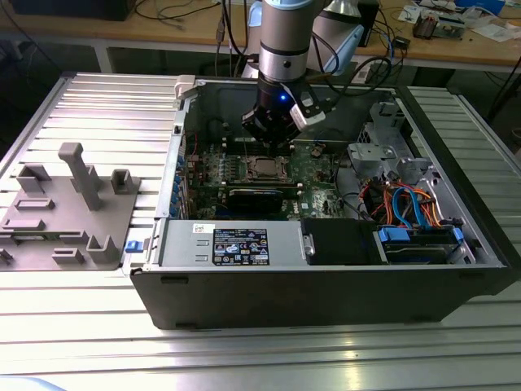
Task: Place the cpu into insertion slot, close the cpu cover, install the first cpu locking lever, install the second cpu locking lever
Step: 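Install the first cpu locking lever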
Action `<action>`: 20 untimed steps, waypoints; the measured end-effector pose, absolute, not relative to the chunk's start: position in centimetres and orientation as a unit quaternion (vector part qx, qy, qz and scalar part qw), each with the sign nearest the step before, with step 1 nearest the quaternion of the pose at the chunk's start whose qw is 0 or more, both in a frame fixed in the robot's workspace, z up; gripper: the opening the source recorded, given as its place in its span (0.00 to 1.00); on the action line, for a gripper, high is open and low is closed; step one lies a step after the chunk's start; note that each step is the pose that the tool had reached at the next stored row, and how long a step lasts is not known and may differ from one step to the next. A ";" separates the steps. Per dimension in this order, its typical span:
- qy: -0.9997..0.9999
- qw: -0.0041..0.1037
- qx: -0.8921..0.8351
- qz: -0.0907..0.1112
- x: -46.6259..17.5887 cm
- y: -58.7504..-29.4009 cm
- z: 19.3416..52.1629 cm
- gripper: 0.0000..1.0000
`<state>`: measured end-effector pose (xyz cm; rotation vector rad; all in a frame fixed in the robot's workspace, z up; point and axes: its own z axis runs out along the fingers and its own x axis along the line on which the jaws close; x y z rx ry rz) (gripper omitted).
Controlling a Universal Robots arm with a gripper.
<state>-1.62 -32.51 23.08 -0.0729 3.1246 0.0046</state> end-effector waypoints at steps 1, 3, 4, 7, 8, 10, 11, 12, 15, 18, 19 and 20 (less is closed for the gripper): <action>1.000 0.008 -0.023 0.001 -1.6 -32.5 23.1 0.11; 1.000 0.008 -0.023 0.001 -1.7 -32.5 23.1 0.11; 1.000 0.008 -0.023 0.001 -1.7 -32.5 23.1 0.11; 1.000 0.008 -0.023 0.000 -1.7 -32.5 23.5 0.11; 1.000 0.008 -0.023 0.000 -1.7 -32.5 23.6 0.11; 1.000 0.008 -0.023 0.000 -1.7 -32.5 23.7 0.11; 1.000 0.008 -0.023 0.000 -1.8 -32.5 23.7 0.11; 1.000 0.009 -0.023 0.000 -1.9 -32.5 23.8 0.11; 1.000 0.014 -0.023 0.000 -4.0 -32.5 23.8 0.11; 0.999 0.022 -0.023 0.000 -5.7 -32.3 25.8 0.11; 0.999 0.024 -0.023 0.000 -6.1 -32.3 25.9 0.11; 0.999 0.025 -0.023 0.000 -6.3 -32.3 25.9 0.11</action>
